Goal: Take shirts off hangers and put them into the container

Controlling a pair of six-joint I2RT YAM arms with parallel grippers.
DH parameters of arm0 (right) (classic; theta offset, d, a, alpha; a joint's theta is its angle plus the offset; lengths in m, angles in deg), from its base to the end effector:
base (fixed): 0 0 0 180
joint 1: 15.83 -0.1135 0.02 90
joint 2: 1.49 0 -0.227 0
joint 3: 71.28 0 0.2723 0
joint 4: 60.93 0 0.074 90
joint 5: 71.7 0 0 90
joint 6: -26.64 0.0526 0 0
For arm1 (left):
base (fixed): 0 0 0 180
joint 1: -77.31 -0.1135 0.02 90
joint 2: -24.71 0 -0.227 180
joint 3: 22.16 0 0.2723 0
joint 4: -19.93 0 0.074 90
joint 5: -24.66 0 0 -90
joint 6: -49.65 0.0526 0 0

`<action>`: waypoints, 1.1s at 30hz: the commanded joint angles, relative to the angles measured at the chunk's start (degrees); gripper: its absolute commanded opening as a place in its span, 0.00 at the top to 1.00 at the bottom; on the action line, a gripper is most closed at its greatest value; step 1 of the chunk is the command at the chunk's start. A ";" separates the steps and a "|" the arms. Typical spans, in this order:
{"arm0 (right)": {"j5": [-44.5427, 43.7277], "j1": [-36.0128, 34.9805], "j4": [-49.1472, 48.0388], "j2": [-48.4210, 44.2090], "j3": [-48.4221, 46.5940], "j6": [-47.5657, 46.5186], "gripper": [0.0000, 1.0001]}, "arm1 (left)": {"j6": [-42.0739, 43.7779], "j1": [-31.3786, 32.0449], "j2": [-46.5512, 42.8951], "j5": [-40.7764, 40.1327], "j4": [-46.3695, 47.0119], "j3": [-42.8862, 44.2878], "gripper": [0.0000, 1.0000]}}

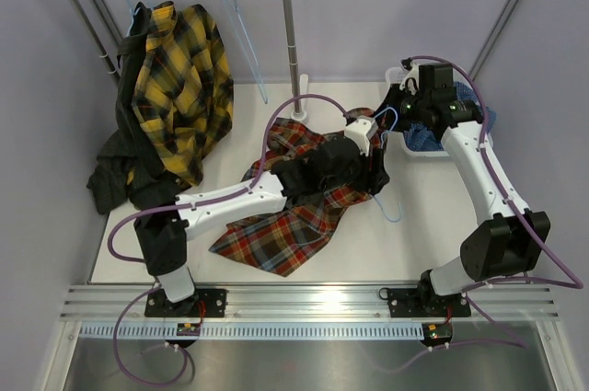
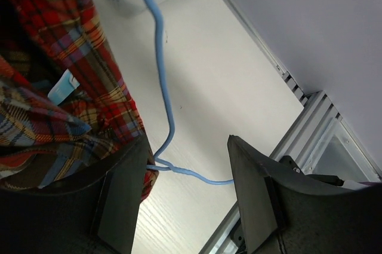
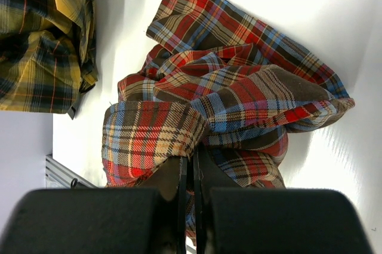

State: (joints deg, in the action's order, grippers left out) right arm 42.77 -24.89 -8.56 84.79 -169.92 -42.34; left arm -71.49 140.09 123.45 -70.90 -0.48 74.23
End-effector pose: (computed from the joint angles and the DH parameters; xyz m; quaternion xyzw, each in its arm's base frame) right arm 0.3566 0.0789 0.3200 0.0032 0.8903 0.2927 0.3490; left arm 0.2072 -0.3917 0.2778 0.2009 0.8076 -0.3766 0.4070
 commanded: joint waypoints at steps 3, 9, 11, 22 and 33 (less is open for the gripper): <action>-0.56 -0.70 -1.76 -2.70 0.13 -0.19 1.00 | -3.14 -0.12 2.07 -2.79 -1.54 4.75 0.39; -0.21 -0.70 -1.67 -2.52 0.04 -0.10 1.00 | -2.44 -0.12 6.37 -1.91 -2.07 8.19 0.42; -0.21 -0.70 -1.76 -2.52 -0.05 -0.10 1.00 | -2.61 -0.21 6.99 -0.94 -1.99 8.28 0.43; -0.65 -0.70 -1.67 -2.78 0.74 -0.62 1.00 | -0.42 -0.47 3.14 -0.42 -2.07 8.19 1.00; -0.65 -4.73 0.09 -6.91 6.88 -2.65 1.00 | 4.76 -4.94 -14.87 -2.08 -3.22 11.43 1.00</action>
State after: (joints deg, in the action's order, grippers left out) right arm 42.72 -27.60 -8.56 80.81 -164.72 -43.50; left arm -69.58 136.66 114.64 -71.23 -7.00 81.62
